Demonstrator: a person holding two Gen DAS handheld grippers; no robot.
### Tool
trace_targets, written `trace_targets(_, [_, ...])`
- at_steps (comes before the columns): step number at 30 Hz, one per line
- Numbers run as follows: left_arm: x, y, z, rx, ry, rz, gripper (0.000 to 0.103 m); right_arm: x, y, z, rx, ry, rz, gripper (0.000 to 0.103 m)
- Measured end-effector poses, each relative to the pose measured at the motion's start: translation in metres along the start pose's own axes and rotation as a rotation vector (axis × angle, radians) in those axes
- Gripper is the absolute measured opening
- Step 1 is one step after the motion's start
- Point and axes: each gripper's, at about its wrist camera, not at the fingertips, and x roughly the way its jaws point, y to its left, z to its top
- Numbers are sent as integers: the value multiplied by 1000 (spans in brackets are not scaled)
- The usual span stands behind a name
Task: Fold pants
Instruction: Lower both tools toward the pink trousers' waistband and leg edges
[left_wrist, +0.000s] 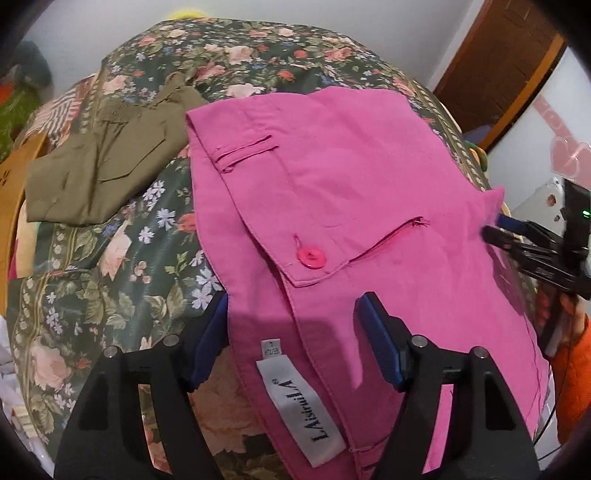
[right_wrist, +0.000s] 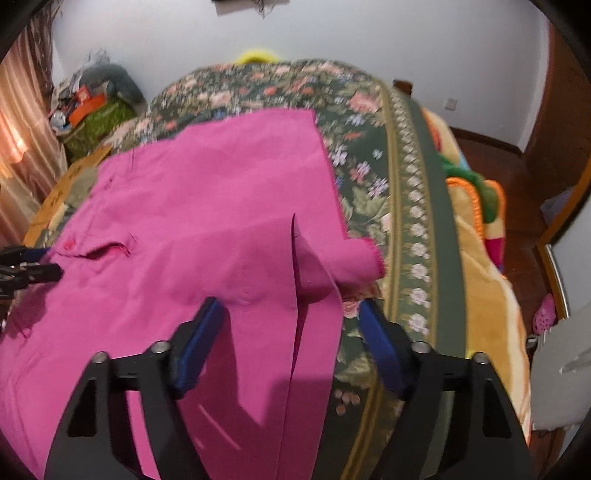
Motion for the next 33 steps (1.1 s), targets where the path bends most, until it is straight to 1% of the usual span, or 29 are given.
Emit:
trace_targets(1, [0, -1, 0, 12, -2, 5, 70, 5, 0, 0, -10, 15, 9, 61])
trace_targets(3, [0, -6, 0, 43, -3, 34, 63, 7, 0, -1, -13, 11, 22, 55])
trace_targets(4, [0, -8, 2, 66, -4, 58, 52, 5, 0, -1, -15, 9, 27, 43])
trace_targets(5, [0, -12, 2, 89, -6, 82, 47, 3, 0, -2, -18, 5, 22, 30])
trace_targets(7, [0, -19, 3, 171, -21, 166, 46, 1, 0, -2, -18, 3, 12, 23])
trace_targets(8, [1, -24, 2, 213, -34, 211, 45, 0, 0, -4, -16, 2, 7, 17])
trace_targets(9, [4, -27, 3, 236, -36, 239, 45, 1, 0, -4, -15, 3, -12, 14])
trace_targets(10, [5, -26, 5, 243, -34, 250, 45, 2, -1, -2, -14, 8, -19, 13])
trace_targets(13, [10, -18, 10, 242, -42, 294, 46, 3, -4, 0, 12, 22, -17, 10])
trace_targets(16, [14, 0, 20, 186, -24, 261, 48, 1, -3, -2, 24, 36, -28, 8])
trace_targets(17, [15, 0, 19, 179, -22, 252, 48, 0, -3, -2, 27, 42, -31, 8])
trace_targets(20, [14, -6, 14, 214, -36, 249, 48, -6, -3, -5, 25, 47, -29, 8])
trace_targets(22, [8, -8, 11, 210, -27, 236, 48, -16, -6, -7, 28, 45, -49, 10])
trace_targets(24, [1, -6, 13, 197, -24, 219, 48, -28, -9, -8, 27, 51, -60, 14])
trace_targets(25, [-4, -6, 14, 188, -36, 212, 48, -34, -12, -9, 30, 45, -53, 22])
trace_targets(26, [-10, -4, 18, 176, -53, 207, 48, -42, -17, -7, 46, 25, -44, 34])
trace_targets(27, [-12, -5, 20, 168, -61, 202, 48, -47, -19, -7, 59, 9, -39, 41])
trace_targets(28, [-14, -4, 23, 157, -68, 193, 50, -52, -23, -4, 75, -10, -34, 52])
trace_targets(30, [-13, -4, 33, 139, -79, 185, 57, -57, -30, 5, 101, -47, -35, 54])
trace_targets(31, [-11, -4, 37, 133, -83, 189, 62, -56, -34, 10, 111, -56, -35, 54])
trace_targets(32, [-8, -4, 40, 128, -84, 197, 65, -51, -39, 16, 131, -60, -36, 54])
trace_targets(33, [-1, -2, 46, 115, -77, 202, 65, -46, -42, 20, 149, -58, -35, 54])
